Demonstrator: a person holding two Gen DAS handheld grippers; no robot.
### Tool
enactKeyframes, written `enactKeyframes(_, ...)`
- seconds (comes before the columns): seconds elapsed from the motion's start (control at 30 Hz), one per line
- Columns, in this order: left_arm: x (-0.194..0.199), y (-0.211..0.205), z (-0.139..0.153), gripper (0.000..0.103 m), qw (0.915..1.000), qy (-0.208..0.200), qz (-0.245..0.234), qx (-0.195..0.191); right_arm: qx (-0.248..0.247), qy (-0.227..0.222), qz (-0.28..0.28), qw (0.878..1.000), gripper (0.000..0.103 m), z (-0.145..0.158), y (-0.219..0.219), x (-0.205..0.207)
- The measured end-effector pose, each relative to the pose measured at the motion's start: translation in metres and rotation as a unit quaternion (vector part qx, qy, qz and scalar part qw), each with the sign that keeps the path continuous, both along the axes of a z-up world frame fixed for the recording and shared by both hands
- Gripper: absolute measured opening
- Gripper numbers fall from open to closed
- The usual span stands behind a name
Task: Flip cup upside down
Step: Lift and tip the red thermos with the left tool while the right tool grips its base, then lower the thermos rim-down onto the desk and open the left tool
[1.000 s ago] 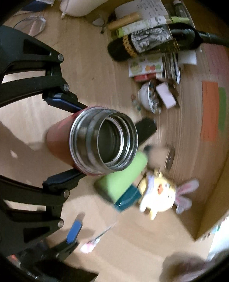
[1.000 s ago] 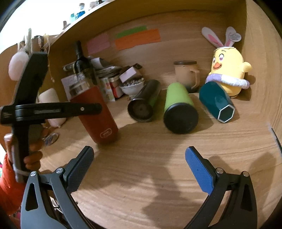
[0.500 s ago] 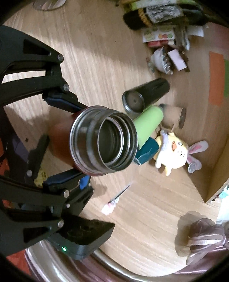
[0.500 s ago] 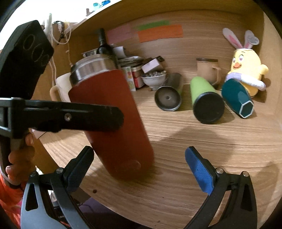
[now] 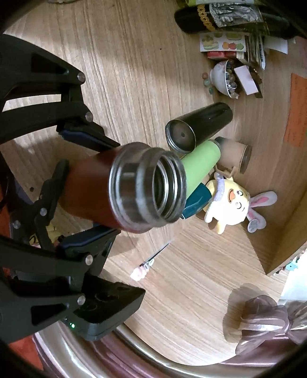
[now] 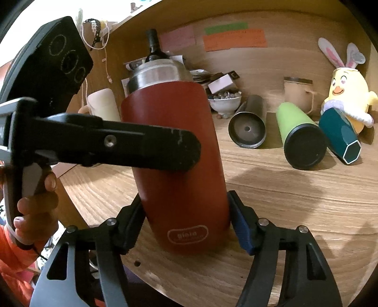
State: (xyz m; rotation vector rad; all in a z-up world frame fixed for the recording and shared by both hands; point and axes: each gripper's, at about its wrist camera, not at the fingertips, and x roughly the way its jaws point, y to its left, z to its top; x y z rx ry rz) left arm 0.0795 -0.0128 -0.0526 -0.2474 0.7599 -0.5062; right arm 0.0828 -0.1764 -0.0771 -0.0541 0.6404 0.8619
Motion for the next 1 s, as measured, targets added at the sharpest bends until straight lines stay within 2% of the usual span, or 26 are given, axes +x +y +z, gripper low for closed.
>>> enactKeyframes(0.13, 0.004, 0.0, -0.002, 0.068, 0.9998, -0.003, 0.014, 0.015, -0.001, -0.019, -0.002, 1.0, 0.06, 0.004, 0.001, -0.005)
enactKeyframes(0.2, 0.008, 0.001, -0.005, 0.076, 0.9993, -0.003, 0.03, 0.024, -0.001, -0.028, -0.005, 1.0, 0.059, 0.006, 0.001, -0.006)
enactKeyframes(0.27, 0.01, 0.005, -0.008, 0.078, 0.999, -0.004, 0.04, 0.021, -0.001, -0.031, -0.008, 0.999, 0.059, 0.005, -0.001, -0.004)
enactKeyframes(0.37, 0.015, 0.01, -0.012, 0.079, 0.9993, 0.003, 0.037, 0.002, 0.004, -0.03, -0.011, 0.999, 0.059, 0.003, -0.004, -0.002)
enactKeyframes(0.53, 0.019, 0.013, -0.015, 0.082, 0.9987, 0.006, 0.05, 0.001, 0.005, -0.03, -0.012, 0.999, 0.059, 0.002, -0.003, 0.001)
enactKeyframes(0.73, 0.019, 0.009, -0.017, 0.083, 0.9981, 0.003, 0.058, 0.019, 0.009, -0.027, -0.016, 0.999, 0.059, 0.0, -0.005, 0.0)
enactKeyframes(1.0, 0.005, 0.012, 0.001, 0.083, 0.9965, -0.031, 0.065, 0.041, 0.01, -0.045, -0.023, 0.999, 0.059, 0.013, -0.01, -0.005)
